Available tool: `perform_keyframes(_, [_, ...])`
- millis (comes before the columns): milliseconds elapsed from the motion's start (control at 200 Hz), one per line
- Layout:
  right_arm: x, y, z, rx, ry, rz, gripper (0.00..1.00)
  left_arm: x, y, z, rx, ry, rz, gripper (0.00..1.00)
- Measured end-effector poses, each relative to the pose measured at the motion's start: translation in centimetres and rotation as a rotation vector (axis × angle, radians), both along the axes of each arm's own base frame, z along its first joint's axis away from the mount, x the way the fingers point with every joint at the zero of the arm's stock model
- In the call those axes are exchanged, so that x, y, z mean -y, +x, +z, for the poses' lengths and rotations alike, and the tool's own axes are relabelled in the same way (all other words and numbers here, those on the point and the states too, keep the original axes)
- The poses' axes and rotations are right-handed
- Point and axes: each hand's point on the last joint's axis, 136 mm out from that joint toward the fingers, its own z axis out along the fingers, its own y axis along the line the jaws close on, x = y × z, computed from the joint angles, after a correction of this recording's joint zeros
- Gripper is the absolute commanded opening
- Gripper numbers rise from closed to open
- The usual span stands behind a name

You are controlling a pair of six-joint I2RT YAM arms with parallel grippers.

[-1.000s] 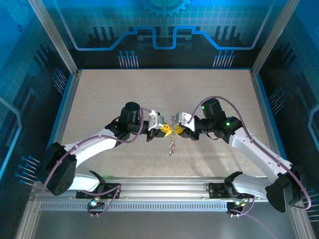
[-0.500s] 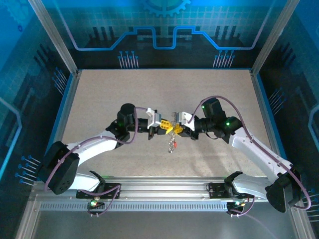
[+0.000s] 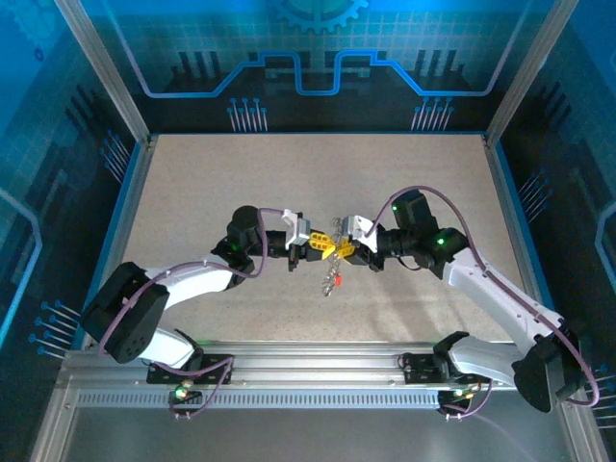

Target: Put the keys on the keyring

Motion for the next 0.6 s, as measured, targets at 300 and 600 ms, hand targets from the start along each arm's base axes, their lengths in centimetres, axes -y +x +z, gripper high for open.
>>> perform_keyframes(300, [0.5, 0.2, 1.3, 0.015, 0.069, -0.017, 0.15, 0.0, -0.1, 0.5, 0.014, -0.022, 0.0, 0.0])
perform_keyframes(600, [0.2, -0.1, 1.8, 0.011, 0.107, 0.005, 0.13, 0.0, -0.1, 0.1, 0.005, -0.018, 0.0, 0.0])
